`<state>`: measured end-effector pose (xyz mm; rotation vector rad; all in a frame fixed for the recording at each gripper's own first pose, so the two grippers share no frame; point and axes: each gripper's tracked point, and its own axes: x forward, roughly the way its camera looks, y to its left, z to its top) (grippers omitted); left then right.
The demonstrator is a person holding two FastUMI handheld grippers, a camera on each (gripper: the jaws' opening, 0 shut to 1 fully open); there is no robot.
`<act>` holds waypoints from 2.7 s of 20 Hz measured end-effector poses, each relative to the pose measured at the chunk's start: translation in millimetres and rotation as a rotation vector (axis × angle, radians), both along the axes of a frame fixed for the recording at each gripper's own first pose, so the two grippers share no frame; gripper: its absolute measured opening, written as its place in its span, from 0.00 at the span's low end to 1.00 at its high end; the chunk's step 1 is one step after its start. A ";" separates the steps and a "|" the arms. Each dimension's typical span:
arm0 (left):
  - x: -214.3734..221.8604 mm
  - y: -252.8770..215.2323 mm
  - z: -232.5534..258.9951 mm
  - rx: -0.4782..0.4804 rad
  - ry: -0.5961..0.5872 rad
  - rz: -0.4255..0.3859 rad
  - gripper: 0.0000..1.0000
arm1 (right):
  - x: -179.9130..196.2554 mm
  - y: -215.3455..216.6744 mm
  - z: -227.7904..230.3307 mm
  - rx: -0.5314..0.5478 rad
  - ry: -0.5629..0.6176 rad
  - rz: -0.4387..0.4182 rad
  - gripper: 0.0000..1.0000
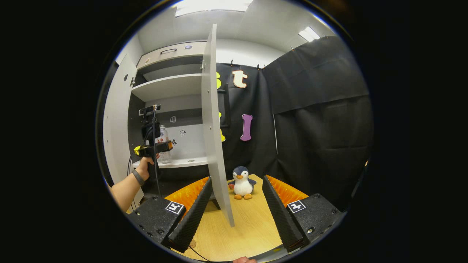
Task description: Grasp the bottle in the cabinet with the left hand and place it on the coaster, then close the right door with the right hand and the left door with the left hand.
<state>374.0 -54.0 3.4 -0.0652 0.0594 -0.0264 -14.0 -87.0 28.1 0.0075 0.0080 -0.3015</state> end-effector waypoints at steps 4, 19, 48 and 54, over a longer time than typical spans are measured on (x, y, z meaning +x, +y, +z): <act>7.5 -2.6 0.2 -0.050 0.012 -0.025 0.80 | -0.5 0.1 0.2 -0.002 -0.005 -0.001 0.85; -86.3 7.0 58.2 -0.075 -0.073 -0.089 0.77 | 4.5 18.6 11.3 -0.028 -0.035 0.082 0.85; -344.5 -64.8 -207.8 0.099 0.095 -0.217 0.78 | 16.0 37.4 25.1 -0.099 0.008 0.133 0.85; -352.3 -71.5 -242.1 0.092 0.114 -0.233 0.77 | 19.6 44.8 12.6 -0.127 0.065 0.138 0.85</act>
